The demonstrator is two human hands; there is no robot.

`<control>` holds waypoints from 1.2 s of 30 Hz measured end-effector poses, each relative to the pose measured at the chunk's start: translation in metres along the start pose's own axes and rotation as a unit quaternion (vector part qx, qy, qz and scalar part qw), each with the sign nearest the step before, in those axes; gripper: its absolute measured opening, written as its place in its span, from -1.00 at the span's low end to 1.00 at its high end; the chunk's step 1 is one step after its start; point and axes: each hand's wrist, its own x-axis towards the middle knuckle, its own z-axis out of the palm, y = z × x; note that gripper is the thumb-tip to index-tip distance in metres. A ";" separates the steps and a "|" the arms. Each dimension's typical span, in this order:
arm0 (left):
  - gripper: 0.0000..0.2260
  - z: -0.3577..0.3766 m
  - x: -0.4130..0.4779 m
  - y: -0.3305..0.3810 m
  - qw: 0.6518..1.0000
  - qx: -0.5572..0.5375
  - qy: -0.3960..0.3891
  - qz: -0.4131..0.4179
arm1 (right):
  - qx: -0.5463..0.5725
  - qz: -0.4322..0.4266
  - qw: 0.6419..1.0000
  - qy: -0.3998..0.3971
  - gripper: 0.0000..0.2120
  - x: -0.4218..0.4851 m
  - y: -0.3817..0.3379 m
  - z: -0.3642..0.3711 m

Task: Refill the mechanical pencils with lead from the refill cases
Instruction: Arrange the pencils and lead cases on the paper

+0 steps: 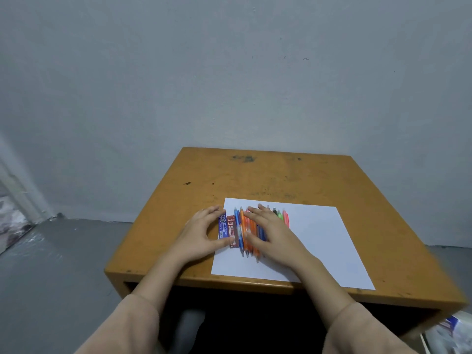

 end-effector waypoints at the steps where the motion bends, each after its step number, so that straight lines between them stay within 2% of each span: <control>1: -0.11 -0.003 0.001 -0.003 1.000 0.001 -0.006 0.010 | -0.006 -0.010 1.000 -0.005 -0.46 0.005 -0.004 0.000; 6: -0.02 -0.012 0.008 -0.014 0.998 0.022 -0.050 0.030 | -0.045 -0.017 0.998 -0.049 -0.41 0.028 -0.013 -0.001; 15: -0.04 -0.018 0.023 -0.020 0.995 0.032 -0.087 0.039 | -0.081 -0.028 0.985 -0.152 -0.17 0.050 -0.008 -0.003; 22: -0.05 -0.019 0.027 -0.022 0.994 0.037 -0.092 0.043 | -0.092 -0.044 0.980 -0.170 -0.11 0.054 -0.006 -0.004; 32: -0.14 -0.008 0.027 -0.032 0.997 -0.007 -0.028 0.065 | -0.078 -0.067 0.981 -0.163 -0.10 0.055 0.003 0.001; 36: -0.07 -0.007 0.027 -0.034 0.997 -0.026 -0.013 0.066 | -0.053 -0.087 0.984 -0.146 -0.13 0.058 0.002 0.002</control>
